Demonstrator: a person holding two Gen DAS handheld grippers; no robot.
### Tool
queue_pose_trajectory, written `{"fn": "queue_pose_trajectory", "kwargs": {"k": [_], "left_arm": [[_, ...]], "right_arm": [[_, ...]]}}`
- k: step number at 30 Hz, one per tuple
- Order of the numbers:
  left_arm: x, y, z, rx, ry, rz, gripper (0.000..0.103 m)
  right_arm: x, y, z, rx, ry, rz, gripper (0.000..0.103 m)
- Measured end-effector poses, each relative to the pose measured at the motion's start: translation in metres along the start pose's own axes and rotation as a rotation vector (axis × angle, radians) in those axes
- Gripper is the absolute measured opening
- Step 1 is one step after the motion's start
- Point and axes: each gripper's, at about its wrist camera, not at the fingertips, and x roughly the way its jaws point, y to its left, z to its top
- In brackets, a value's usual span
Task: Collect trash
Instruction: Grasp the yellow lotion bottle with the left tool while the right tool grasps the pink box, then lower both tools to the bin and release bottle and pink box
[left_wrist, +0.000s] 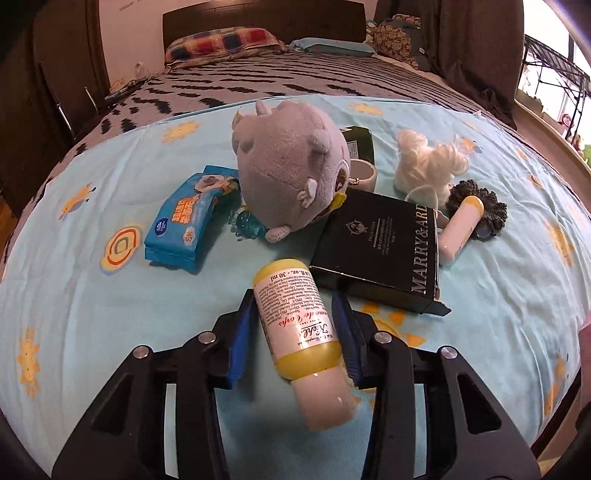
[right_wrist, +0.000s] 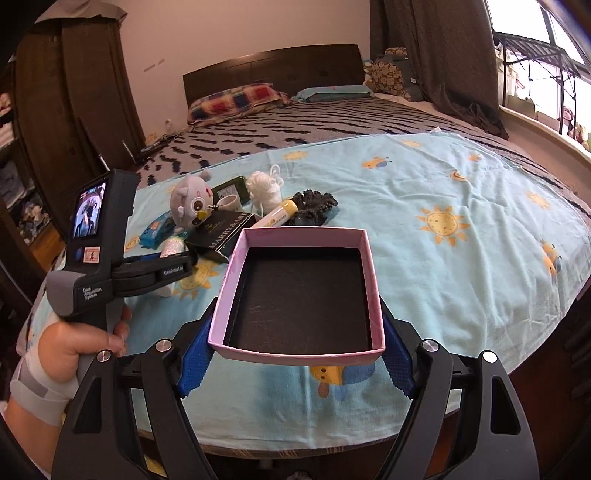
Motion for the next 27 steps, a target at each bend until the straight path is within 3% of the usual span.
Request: {"fn": "queue_pose_trajectory", "kwargs": {"k": [8,18,27], "left_arm": [[-0.032,0.009,-0.030,0.044,-0.014,-0.079,0.030],[-0.106,0.013,-0.108,0.092,-0.079,-0.201,0.030],[-0.143,-0.003,-0.171,0.145,-0.108,-0.276,0.030]], "right_arm": [[-0.013,0.003,-0.016,-0.018,-0.003,0.018,0.078],[-0.045,0.005,-0.053,-0.039,-0.013,0.005,0.078],[-0.057,0.000,-0.107,-0.014,0.068,0.003,0.078]]}}
